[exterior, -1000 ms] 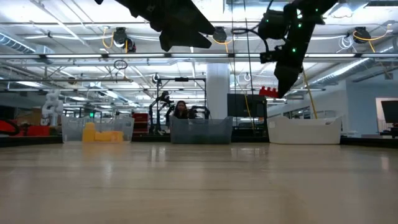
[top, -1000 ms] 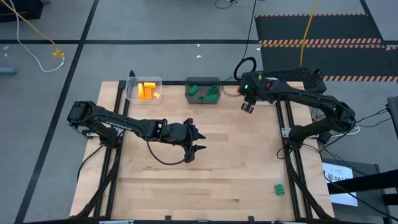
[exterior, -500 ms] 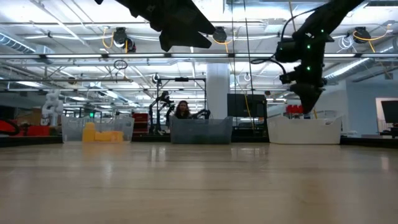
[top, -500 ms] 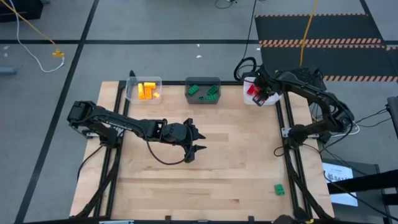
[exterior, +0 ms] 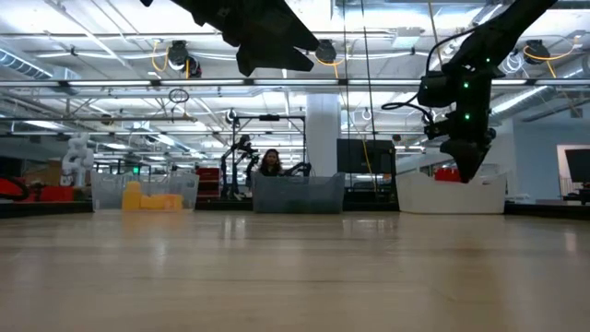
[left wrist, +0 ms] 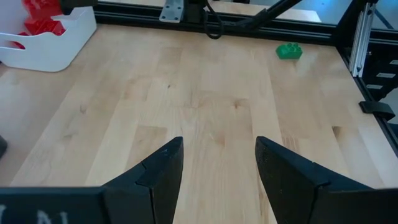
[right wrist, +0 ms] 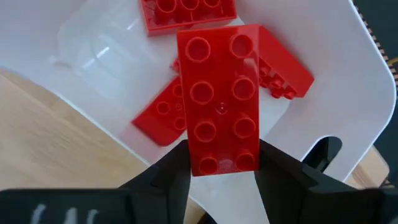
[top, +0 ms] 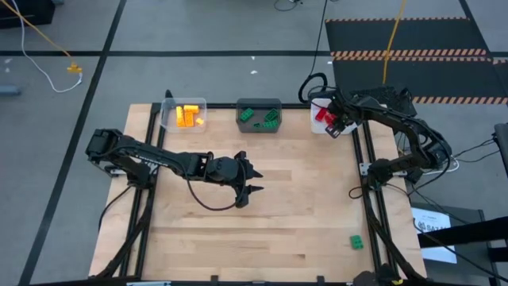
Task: Sort & place blocks by color
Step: Put the 8 stud red game piece into the white bin, then put the 4 stud green game piece into the gray bin
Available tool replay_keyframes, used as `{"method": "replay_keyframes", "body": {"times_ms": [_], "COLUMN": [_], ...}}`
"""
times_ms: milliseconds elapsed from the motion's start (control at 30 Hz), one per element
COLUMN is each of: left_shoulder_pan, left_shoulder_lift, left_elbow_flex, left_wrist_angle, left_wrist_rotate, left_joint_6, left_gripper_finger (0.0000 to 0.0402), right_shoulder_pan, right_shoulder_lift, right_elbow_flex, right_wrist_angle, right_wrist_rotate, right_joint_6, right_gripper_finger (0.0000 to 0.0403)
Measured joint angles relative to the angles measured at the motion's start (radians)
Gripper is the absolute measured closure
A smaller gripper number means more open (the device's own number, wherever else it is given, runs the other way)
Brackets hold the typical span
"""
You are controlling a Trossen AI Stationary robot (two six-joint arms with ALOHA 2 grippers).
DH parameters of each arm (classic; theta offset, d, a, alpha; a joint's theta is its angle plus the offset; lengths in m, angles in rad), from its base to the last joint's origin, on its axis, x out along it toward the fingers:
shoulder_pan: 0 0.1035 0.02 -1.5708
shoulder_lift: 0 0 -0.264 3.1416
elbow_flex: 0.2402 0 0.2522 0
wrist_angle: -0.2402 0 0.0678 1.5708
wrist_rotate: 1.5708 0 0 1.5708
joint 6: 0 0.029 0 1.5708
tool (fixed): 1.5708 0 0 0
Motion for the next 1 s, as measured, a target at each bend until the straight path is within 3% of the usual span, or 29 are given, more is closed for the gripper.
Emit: {"method": "replay_keyframes", "body": {"times_ms": [267,433,600,700,1000], "left_shoulder_pan": [0.000,0.000,0.002,0.003,0.003], "left_shoulder_lift": [0.000,0.000,0.000,0.000,0.000], "left_elbow_flex": [0.000,0.000,0.000,0.000,0.000], "left_wrist_angle": [0.000,-0.001,-0.001,-0.002,-0.001], "left_wrist_rotate": [0.000,0.000,0.000,0.000,0.000], "left_joint_6": [0.000,0.000,0.005,0.004,0.000], "left_gripper_finger": [0.0201,0.0201,0.0201,0.0201,0.0201], "right_shoulder_pan": [0.004,0.019,0.084,0.143,0.454], "right_shoulder_lift": [0.000,-0.017,-0.122,-0.217,-0.432], "right_elbow_flex": [0.000,0.000,0.000,0.000,0.000], "right_wrist_angle": [0.022,0.019,0.001,-0.044,-0.366], "right_wrist_rotate": [0.000,0.000,-0.008,-0.089,-0.321], "right_joint_6": [0.000,-0.028,-0.071,-0.052,0.219], "right_gripper_finger": [0.0172,0.0140,0.0138,0.0143,0.0152]}}
